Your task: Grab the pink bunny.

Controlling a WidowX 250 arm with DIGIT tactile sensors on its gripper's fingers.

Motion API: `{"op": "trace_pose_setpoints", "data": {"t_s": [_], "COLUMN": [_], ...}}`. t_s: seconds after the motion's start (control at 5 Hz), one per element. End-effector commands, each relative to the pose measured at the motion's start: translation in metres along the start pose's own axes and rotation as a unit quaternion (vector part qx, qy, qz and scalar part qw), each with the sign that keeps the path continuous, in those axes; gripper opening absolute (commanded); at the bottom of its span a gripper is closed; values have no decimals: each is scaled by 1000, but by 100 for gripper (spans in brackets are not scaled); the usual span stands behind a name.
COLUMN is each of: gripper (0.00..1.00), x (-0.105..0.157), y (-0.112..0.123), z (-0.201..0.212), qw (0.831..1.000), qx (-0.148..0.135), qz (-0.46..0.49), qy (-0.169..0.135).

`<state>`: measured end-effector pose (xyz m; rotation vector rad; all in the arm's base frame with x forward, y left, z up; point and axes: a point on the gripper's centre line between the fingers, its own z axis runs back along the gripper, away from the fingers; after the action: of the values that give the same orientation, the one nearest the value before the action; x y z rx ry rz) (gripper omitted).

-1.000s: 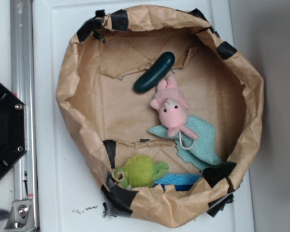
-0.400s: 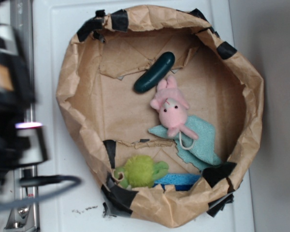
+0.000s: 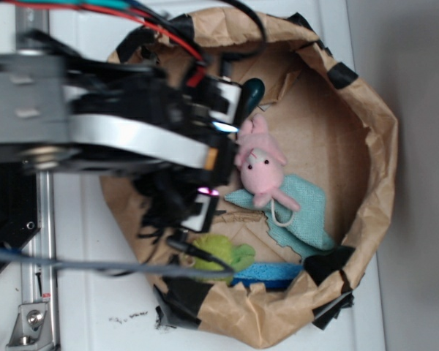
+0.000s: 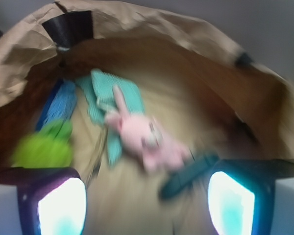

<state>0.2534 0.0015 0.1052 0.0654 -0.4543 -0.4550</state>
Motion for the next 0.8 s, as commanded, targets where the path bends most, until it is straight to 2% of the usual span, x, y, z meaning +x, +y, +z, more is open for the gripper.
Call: {"op": "trace_pose_setpoints", "data": {"t_s": [0.0,0.2,0.4,0.6], "gripper": [100,100,0,0], "x": [8,3,1,17], "y": [13,15,23,28], "z": [-64,-75,-74,-26], "qw": [996,994,995,996], "qx": [-71,-61,-43,18], "qz": [-48,-76,-62,-61], "qy": [21,54,65,58]}}
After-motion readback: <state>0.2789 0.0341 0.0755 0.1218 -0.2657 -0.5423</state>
